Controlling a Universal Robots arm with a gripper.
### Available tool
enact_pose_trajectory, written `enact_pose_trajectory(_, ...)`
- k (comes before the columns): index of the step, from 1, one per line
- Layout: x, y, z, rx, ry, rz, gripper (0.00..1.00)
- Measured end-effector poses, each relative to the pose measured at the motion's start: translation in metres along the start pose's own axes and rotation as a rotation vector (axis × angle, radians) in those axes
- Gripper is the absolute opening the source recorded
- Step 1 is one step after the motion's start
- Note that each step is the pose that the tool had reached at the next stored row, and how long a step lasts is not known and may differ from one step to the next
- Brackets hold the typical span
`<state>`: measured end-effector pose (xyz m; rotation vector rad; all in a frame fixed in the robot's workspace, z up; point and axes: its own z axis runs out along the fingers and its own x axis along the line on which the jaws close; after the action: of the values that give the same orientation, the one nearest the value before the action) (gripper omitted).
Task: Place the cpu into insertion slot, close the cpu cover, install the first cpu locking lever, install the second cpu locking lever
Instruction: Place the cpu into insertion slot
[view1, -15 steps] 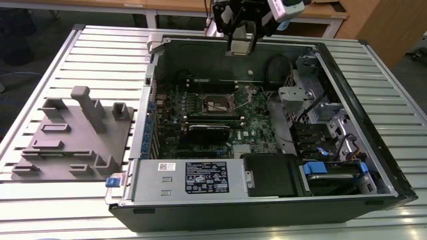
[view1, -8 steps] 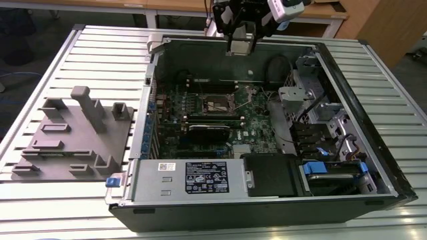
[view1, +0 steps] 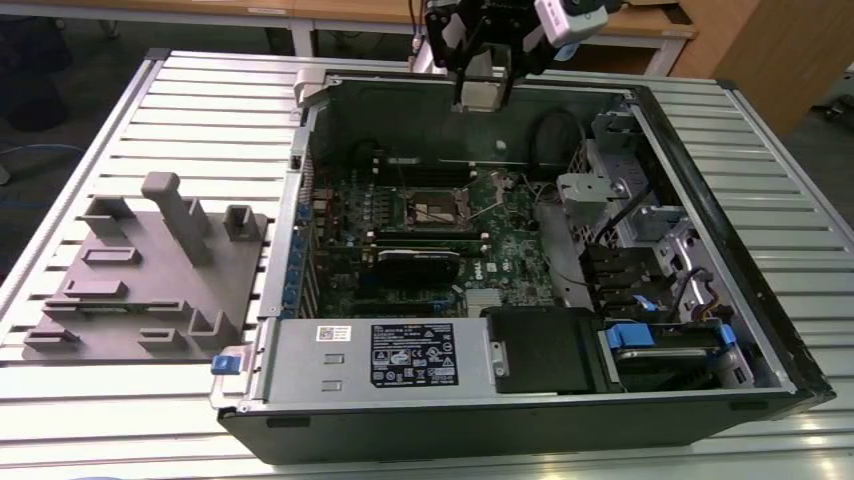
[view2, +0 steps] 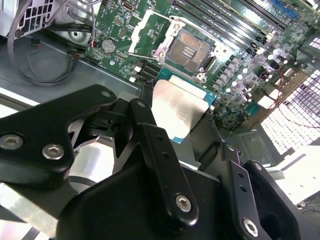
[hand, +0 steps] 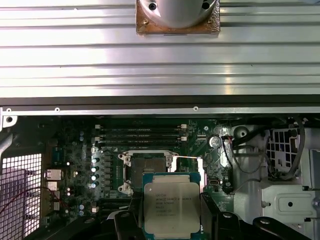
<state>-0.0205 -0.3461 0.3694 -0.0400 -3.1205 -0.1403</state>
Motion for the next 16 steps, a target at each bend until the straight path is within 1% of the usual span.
enact_pose_trajectory(5,0.0000,-0.0003,0.0031,0.0004,0.0002,0.000,0.54)
enact_pose_trajectory(10,0.0000,-0.0004,0.0035,0.0004,0.0002,0.000,0.54)
enact_pose_trajectory(16,-0.0001,-0.0006,0.0067,-0.0014,0.0002,0.000,0.54)
